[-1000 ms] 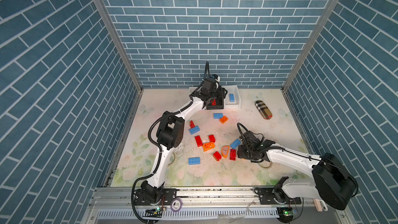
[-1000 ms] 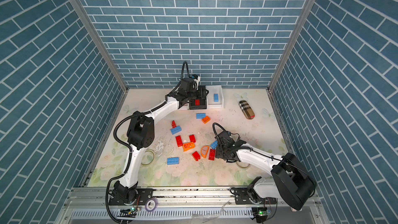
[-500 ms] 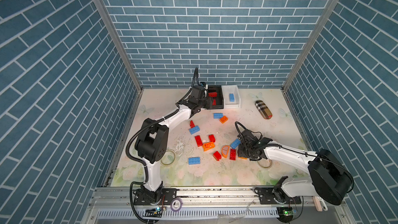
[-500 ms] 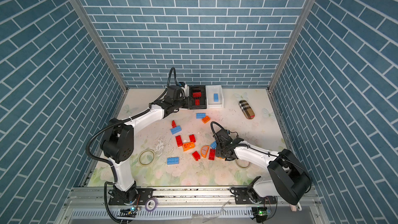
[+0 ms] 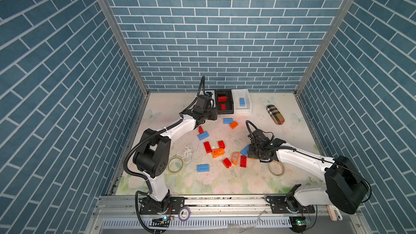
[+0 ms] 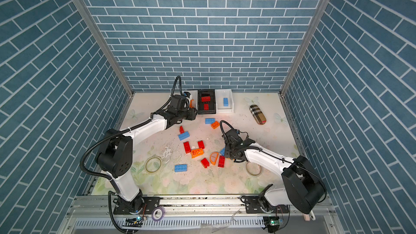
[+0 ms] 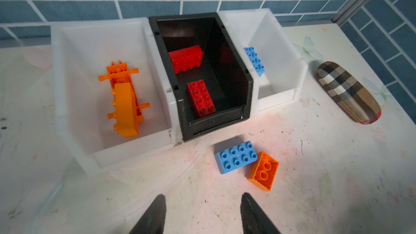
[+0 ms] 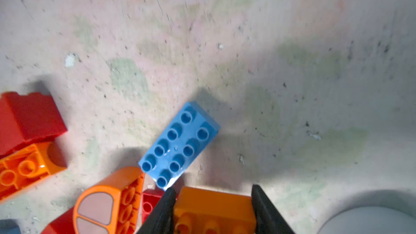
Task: Sort the legos into containers by color
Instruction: Pick up the lego from the center of the table, then place the lego in the container.
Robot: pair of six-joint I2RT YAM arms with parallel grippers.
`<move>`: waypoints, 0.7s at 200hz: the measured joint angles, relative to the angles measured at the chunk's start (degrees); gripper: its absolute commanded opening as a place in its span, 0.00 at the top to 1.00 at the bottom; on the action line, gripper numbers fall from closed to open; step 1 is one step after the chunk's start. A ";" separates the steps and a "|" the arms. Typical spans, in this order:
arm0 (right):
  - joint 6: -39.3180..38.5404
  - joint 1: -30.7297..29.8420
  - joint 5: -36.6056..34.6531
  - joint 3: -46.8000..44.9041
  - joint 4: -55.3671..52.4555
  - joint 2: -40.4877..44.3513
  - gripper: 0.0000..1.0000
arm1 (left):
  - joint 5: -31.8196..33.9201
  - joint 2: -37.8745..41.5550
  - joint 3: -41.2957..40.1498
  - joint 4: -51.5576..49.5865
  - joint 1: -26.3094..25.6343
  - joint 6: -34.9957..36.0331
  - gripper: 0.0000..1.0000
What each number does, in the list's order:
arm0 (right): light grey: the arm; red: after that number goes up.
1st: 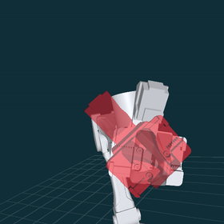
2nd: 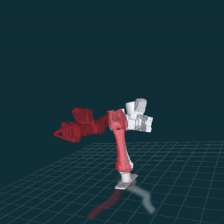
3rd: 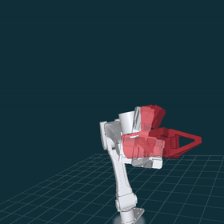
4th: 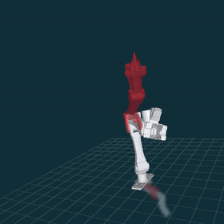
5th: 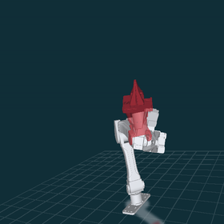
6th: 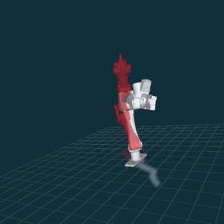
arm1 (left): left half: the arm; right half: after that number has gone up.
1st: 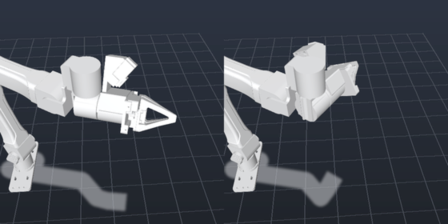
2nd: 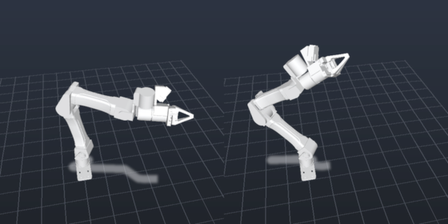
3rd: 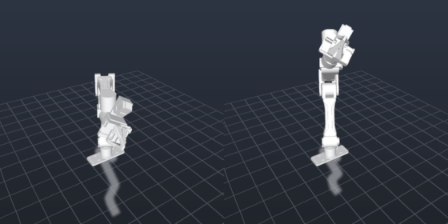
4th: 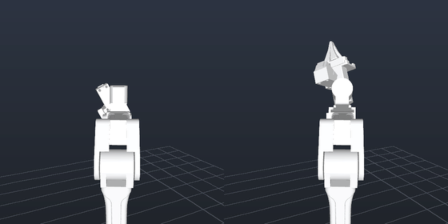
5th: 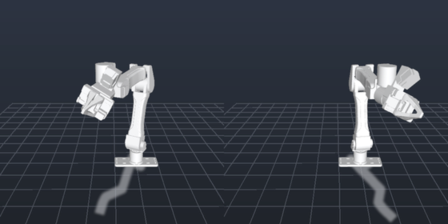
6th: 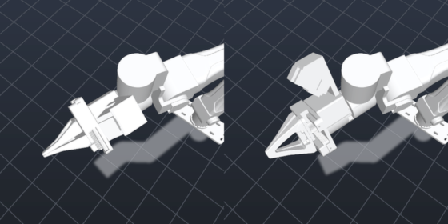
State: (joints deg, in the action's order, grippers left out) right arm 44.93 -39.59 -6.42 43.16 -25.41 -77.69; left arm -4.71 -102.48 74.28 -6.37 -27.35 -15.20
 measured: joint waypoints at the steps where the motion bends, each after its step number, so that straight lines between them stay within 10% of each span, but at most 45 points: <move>1: -0.02 0.11 0.04 0.09 0.04 0.00 0.59 | 0.02 0.04 -0.09 -0.04 0.02 -0.02 0.44; 140: -7.06 10.88 24.94 28.79 28.15 -23.37 0.60 | 2.23 10.97 -17.88 -5.29 6.12 -8.70 0.43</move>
State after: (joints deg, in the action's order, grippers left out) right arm 37.87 -28.71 18.52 71.94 2.74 -101.06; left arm -2.48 -91.50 56.40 -11.66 -21.23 -23.90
